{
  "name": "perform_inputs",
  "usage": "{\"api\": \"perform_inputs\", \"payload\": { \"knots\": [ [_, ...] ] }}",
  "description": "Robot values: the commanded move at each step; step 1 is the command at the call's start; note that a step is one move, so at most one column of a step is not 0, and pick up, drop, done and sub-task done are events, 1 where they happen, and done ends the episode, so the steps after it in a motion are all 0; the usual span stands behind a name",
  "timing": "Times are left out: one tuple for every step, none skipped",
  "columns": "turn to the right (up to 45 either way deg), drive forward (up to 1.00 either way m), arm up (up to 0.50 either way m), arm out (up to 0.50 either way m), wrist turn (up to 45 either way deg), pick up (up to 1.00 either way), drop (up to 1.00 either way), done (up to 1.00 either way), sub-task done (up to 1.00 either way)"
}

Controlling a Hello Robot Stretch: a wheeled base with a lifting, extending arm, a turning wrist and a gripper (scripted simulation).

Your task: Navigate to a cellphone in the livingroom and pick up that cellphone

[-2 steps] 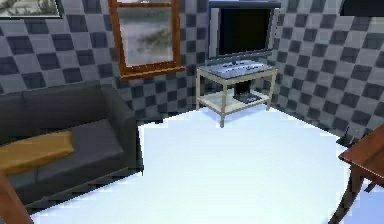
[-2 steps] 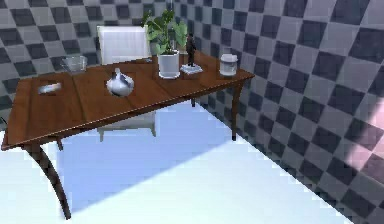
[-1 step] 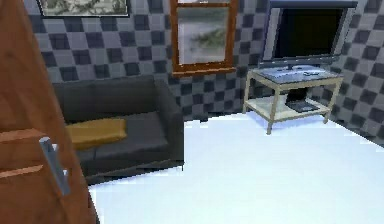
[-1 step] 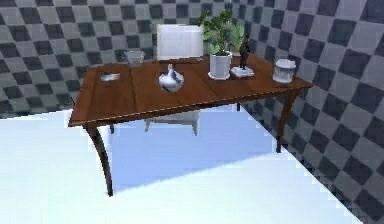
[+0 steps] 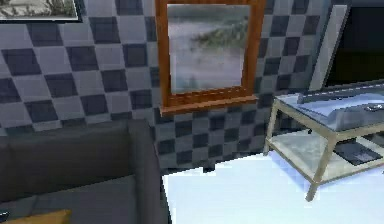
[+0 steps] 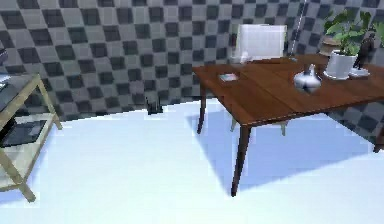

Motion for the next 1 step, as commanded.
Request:
{"api": "perform_inputs", "payload": {
  "knots": [
    [-45.0,0.0,0.0,0.0,0.0,0.0,0.0,0.0,0.0]
  ]
}}
